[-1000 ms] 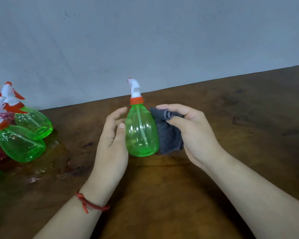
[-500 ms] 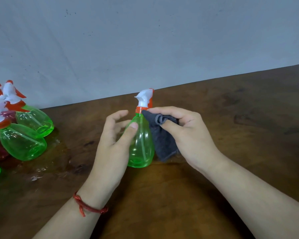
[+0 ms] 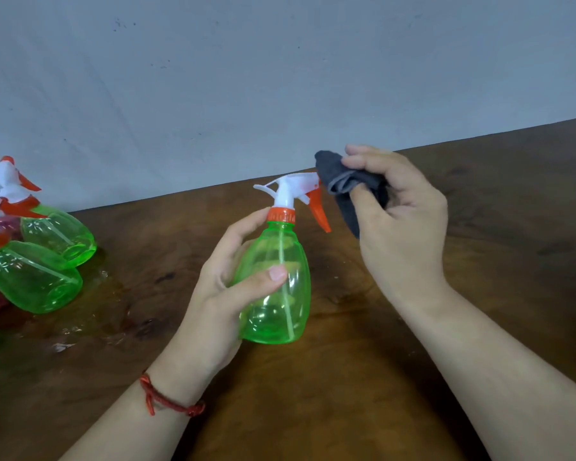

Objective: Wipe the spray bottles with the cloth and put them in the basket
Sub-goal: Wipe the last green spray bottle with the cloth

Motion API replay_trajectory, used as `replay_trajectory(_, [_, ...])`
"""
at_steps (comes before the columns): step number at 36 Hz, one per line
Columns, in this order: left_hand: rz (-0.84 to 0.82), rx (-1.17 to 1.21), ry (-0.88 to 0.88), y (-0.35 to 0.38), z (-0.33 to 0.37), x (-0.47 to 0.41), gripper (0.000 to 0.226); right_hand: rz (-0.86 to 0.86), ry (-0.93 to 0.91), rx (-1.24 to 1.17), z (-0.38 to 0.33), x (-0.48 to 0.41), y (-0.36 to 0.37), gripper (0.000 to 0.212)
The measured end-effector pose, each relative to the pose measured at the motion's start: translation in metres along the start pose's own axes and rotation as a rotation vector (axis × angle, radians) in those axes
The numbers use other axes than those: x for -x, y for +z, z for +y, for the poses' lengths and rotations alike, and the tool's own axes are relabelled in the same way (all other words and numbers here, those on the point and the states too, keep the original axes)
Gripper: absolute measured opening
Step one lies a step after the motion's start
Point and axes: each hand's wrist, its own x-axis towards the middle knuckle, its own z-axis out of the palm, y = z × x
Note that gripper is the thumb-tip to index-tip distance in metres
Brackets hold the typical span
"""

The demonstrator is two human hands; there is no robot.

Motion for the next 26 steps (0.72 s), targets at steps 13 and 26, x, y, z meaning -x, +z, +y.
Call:
replay_trajectory(13, [-0.009, -0.006, -0.022, 0.009, 0.002, -0.001, 0.059, -0.537, -0.293, 0.186, 0.002, 0.015, 0.009, 0.046])
replay_trajectory(26, [0.135, 0.193, 0.025, 0.002, 0.009, -0.001, 0.062, -0.416, -0.299, 0.269, 0.003, 0.012, 0.007, 0.045])
